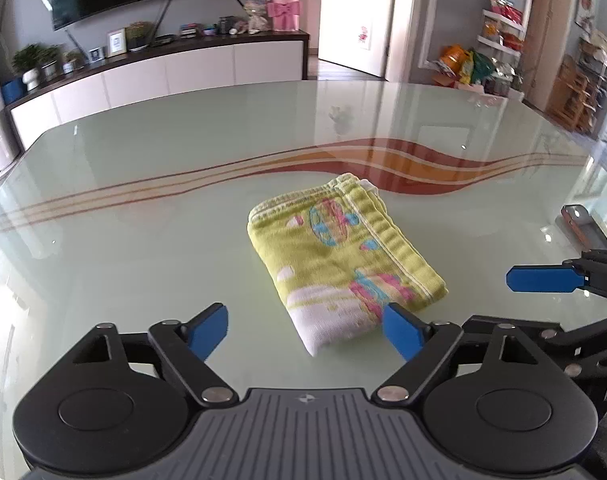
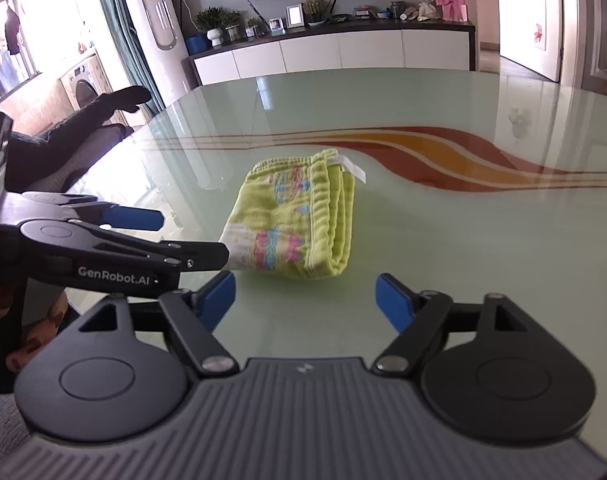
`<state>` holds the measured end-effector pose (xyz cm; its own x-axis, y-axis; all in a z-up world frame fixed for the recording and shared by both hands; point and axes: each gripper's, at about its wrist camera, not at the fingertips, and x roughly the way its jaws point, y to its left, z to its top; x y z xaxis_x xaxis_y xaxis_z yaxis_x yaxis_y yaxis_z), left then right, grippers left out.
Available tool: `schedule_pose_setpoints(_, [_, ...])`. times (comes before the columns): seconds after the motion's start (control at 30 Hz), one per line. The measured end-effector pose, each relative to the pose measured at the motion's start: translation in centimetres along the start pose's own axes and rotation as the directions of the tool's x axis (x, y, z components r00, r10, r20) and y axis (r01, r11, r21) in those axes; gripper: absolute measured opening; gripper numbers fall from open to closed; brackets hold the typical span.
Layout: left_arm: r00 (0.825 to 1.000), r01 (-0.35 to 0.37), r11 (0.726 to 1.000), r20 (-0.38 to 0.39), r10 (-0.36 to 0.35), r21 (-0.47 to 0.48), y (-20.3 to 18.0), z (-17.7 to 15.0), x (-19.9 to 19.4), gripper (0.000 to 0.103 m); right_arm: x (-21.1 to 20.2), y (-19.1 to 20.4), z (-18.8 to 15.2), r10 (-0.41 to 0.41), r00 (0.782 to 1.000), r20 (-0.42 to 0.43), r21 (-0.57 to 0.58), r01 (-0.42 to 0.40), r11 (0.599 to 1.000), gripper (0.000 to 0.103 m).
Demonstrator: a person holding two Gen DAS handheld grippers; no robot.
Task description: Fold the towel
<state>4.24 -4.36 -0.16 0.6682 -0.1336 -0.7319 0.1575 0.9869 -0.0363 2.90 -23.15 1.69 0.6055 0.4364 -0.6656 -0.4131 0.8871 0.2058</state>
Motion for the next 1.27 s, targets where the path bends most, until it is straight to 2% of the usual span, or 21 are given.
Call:
schedule_pose_setpoints(0.33, [0.998,-0.050,0.998,0.037,0.051,-0.033,-1.1,-1.3,-2.3,0.094,-1.4,0.8,-0.5,-0.066,0.997,0.031,-0.006,0.067,0.998,0.092])
schedule_pose_setpoints(0.57, [0.998,-0.059,0.996,0.026,0.061,-0.072,-1.1,-2.0,-3.3,0.097,-2.0,1.1,-0.4,-0.110,0.992,0.053,0.010,0.110,0.994,0.103])
schedule_pose_setpoints(0.77, [0.997,-0.076,0.993,0.012,0.077,-0.088,-1.1,-2.6,-3.7,0.098,-1.9,1.5,-0.5,-0.133,0.990,0.050,-0.001,0.133,0.991,0.103])
schedule_pose_setpoints(0.9, [0.996,-0.085,0.990,-0.027,0.082,-0.117,-0.7,-2.6,-3.4,0.102,-1.8,1.6,-0.6,-0.148,0.988,0.048,-0.006,0.148,0.989,0.103])
schedule_pose_setpoints(1.1, [0.998,-0.054,0.986,-0.043,0.048,-0.160,-0.1,-2.8,-2.8,0.102,-1.6,1.7,-0.8,-0.152,0.987,0.043,-0.005,0.153,0.988,0.103])
schedule_pose_setpoints(1.27, [0.994,-0.107,0.988,-0.017,0.105,-0.113,-0.8,-2.6,-2.8,0.102,-1.6,1.7,-0.9,-0.160,0.986,0.050,0.000,0.160,0.987,0.103])
